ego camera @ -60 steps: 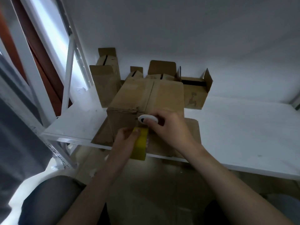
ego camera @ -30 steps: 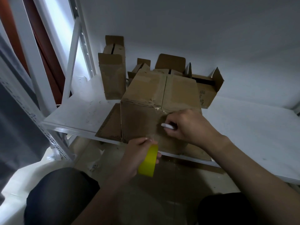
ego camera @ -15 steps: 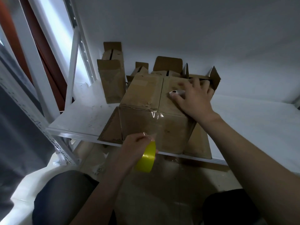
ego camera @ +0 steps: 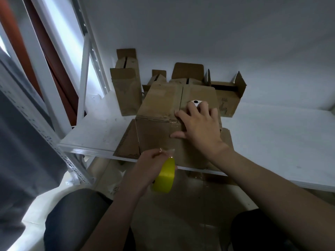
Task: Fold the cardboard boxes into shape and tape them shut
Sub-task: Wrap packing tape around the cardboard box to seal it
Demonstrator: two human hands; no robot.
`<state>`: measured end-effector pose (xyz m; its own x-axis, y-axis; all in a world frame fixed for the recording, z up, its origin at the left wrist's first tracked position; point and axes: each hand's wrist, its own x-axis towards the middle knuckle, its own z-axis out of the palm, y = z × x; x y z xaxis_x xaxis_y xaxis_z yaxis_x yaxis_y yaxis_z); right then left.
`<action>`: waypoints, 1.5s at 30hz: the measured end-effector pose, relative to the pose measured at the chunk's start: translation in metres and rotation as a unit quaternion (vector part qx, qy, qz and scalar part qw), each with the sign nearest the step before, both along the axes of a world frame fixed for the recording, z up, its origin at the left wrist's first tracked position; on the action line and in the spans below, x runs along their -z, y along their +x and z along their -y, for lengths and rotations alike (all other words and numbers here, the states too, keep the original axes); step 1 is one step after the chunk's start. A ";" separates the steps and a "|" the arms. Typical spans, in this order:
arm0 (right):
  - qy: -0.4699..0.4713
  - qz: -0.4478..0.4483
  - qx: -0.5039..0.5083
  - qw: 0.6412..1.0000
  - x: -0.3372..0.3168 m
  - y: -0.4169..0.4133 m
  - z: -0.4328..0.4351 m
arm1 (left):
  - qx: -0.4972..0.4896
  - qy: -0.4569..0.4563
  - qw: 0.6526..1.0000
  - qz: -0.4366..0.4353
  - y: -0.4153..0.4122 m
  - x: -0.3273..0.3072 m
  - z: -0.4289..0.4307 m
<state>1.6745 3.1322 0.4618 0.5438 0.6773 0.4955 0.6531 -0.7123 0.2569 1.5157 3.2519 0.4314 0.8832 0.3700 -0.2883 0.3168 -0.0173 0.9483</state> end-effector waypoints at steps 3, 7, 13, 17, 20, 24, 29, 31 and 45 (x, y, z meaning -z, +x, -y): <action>-0.017 -0.018 0.016 1.000 0.003 -0.008 0.002 | -0.010 0.030 0.999 0.012 -0.007 -0.007 0.002; 0.188 -0.100 -0.041 0.976 0.001 -0.035 0.021 | -0.049 0.009 0.998 0.033 -0.012 -0.016 0.003; 0.309 -0.499 -0.131 0.799 0.022 -0.093 0.047 | -0.049 -0.090 0.991 0.084 -0.006 -0.036 0.019; 0.375 -0.455 -0.170 0.790 0.009 -0.090 0.058 | -0.079 -0.056 0.988 0.119 -0.003 -0.042 0.032; 0.326 -0.395 -0.196 0.836 -0.005 -0.082 0.071 | -0.121 -0.078 0.978 0.150 -0.004 -0.044 0.040; 0.199 -0.302 -0.191 0.913 -0.016 -0.074 0.085 | -0.146 -0.055 0.977 0.147 -0.002 -0.047 0.039; 0.133 -0.260 -0.200 0.935 -0.029 -0.062 0.101 | -0.111 0.052 0.981 0.151 -0.004 -0.051 0.033; 0.115 -0.251 -0.207 0.939 -0.034 -0.059 0.104 | -0.106 0.037 0.981 0.161 -0.004 -0.056 0.030; 0.130 -0.253 -0.287 0.915 -0.053 -0.036 0.127 | -0.162 0.120 0.942 0.268 0.007 -0.071 0.006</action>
<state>1.6382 3.0051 0.5148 0.3402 0.8181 0.4637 0.9270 -0.2088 -0.3116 1.5226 3.2455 0.5029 0.7073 0.6432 0.2932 -0.1811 -0.2360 0.9547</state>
